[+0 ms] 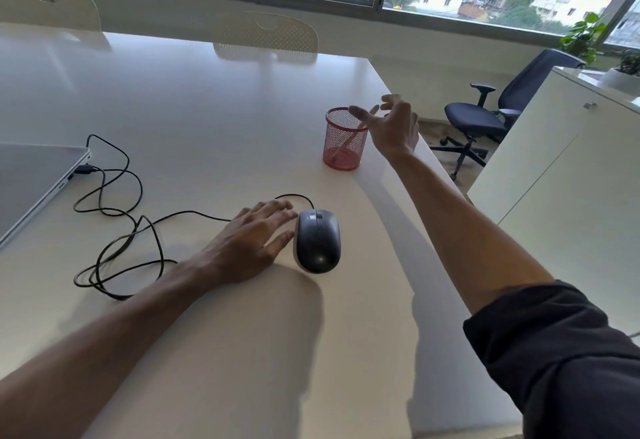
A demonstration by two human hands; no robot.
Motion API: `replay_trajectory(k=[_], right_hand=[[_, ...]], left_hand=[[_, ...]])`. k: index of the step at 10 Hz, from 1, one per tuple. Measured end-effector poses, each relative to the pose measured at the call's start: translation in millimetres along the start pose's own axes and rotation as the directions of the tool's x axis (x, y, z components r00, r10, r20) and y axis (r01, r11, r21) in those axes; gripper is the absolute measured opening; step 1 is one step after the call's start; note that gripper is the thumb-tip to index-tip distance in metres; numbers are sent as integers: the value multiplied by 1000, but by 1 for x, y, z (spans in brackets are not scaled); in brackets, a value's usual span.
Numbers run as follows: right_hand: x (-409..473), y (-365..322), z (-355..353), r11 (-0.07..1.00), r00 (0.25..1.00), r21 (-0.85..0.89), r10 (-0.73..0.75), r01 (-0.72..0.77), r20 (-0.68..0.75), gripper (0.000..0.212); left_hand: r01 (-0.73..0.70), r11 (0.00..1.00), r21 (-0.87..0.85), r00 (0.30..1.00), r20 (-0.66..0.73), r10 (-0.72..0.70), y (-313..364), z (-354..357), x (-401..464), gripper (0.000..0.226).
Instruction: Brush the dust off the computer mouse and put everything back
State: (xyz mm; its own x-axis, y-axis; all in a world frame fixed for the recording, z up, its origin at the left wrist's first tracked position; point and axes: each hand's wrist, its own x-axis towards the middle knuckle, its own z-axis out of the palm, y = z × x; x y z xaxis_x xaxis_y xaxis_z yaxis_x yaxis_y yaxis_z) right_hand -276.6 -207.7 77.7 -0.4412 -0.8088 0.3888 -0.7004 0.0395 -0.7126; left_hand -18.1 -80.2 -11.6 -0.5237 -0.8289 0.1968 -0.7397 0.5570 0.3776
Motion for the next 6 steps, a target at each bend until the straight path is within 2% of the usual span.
replay_trajectory(k=[1,3,5,6], right_hand=[[-4,5,-4,1000,997,28,-2,5,-72,61],[-23,11,-17,999,996,3,-49,50,-79,28],[-50,17,-34,983,980,-97,-169,159,-109,21],[-62,18,-41,971,970,-121,-220,207,-101,22]], left_hand=[[0,1000,2,1000,8,0,1,-2,0,46],[-21,998,57,1000,5,21,4,-6,-1,45],[-69,981,179,997,-16,73,10,-6,-6,42],[-28,979,204,997,-61,41,13,-7,-5,44]])
